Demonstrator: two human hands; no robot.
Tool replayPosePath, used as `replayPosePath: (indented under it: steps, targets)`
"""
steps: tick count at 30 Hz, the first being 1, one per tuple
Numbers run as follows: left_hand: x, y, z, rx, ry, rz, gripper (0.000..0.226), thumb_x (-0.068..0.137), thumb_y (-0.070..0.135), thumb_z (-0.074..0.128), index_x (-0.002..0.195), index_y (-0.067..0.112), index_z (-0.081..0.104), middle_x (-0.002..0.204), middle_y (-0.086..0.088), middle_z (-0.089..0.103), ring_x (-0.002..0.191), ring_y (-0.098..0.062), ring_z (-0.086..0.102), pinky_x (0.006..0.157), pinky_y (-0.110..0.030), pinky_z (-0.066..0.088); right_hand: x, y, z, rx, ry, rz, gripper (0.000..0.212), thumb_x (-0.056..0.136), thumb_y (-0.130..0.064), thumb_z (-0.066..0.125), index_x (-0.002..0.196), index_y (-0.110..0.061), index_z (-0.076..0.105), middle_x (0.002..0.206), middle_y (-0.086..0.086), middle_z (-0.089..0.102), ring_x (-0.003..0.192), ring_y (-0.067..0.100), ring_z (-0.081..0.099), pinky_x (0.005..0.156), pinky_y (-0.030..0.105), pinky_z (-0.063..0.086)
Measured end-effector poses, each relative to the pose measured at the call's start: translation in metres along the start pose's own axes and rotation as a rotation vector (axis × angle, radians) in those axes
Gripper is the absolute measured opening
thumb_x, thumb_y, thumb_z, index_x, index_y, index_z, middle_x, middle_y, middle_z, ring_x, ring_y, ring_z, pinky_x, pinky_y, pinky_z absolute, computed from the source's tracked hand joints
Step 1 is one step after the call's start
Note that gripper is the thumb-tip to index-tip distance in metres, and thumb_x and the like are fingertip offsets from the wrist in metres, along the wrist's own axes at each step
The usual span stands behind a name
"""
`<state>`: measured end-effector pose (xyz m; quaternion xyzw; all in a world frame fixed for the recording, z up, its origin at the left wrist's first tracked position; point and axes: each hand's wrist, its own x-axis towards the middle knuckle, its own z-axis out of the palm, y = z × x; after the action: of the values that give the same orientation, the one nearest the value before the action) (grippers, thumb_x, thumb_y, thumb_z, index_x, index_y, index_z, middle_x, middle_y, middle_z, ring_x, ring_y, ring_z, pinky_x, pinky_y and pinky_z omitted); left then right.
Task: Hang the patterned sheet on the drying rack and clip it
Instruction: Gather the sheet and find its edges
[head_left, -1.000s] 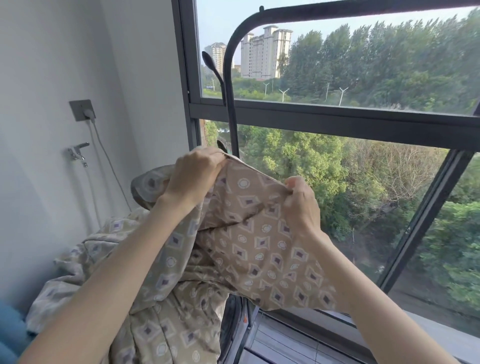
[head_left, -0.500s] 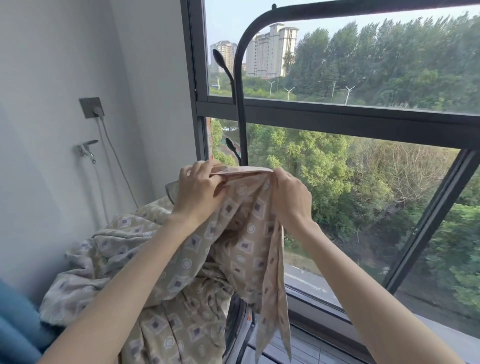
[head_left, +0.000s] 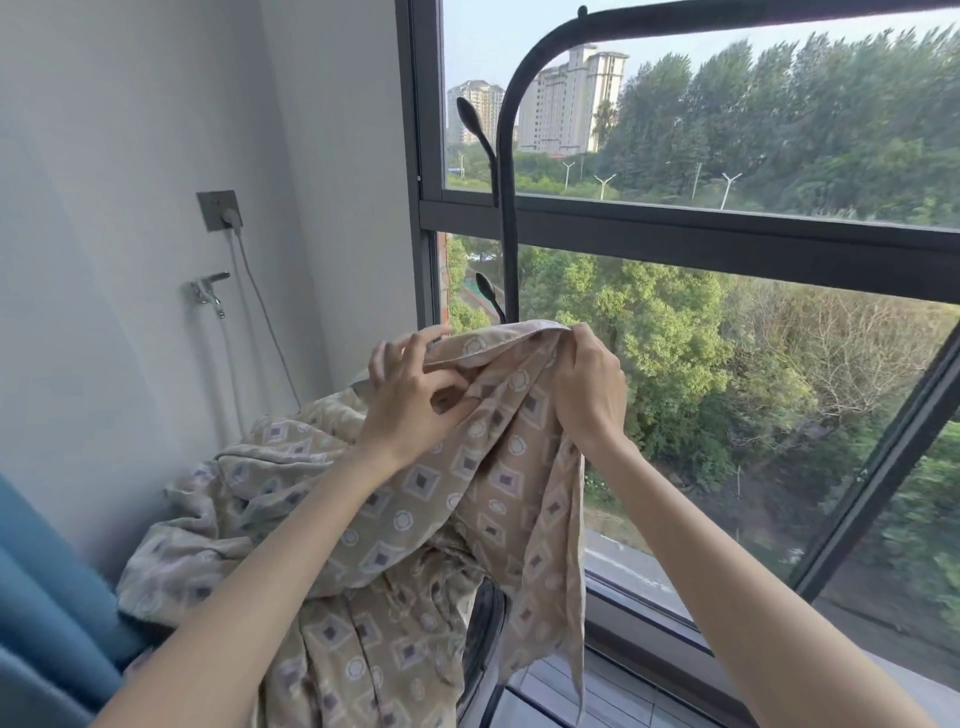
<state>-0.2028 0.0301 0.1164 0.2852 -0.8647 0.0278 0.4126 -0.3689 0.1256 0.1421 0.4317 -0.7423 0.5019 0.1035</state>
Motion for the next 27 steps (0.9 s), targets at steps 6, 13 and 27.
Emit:
replayPosePath:
  steps: [6, 13, 27]
  targets:
    - [-0.008, 0.015, 0.001, 0.092, 0.195, 0.138, 0.021, 0.080, 0.046, 0.067, 0.089, 0.027, 0.067, 0.120, 0.000, 0.047, 0.108, -0.024, 0.041, 0.089, -0.045, 0.040, 0.001, 0.006, -0.002, 0.003, 0.001, 0.036, 0.026, 0.100, -0.018, 0.031, 0.080, -0.011, 0.047, 0.078, 0.006, 0.062, 0.064, 0.026, 0.054, 0.053, 0.032, 0.035]
    - [-0.015, 0.011, 0.013, 0.152, 0.035, -0.005, 0.026, 0.077, 0.041, 0.067, 0.083, 0.017, 0.072, 0.118, -0.003, 0.054, 0.111, -0.026, 0.036, 0.096, -0.047, 0.036, -0.001, 0.004, -0.003, 0.015, 0.000, 0.039, 0.025, 0.100, -0.017, 0.030, 0.082, -0.012, 0.046, 0.080, 0.003, 0.061, 0.067, 0.026, 0.054, 0.056, 0.032, 0.035]
    - [0.044, 0.020, -0.054, -0.052, 0.116, 0.059, 0.029, 0.094, 0.033, 0.047, 0.099, 0.005, 0.051, 0.083, -0.006, 0.065, 0.068, -0.018, 0.060, 0.062, -0.030, 0.052, -0.003, 0.027, -0.008, -0.142, -0.130, -0.063, 0.019, 0.091, 0.002, 0.033, 0.077, -0.007, 0.041, 0.084, 0.012, 0.058, 0.069, 0.031, 0.053, 0.060, 0.042, 0.042]
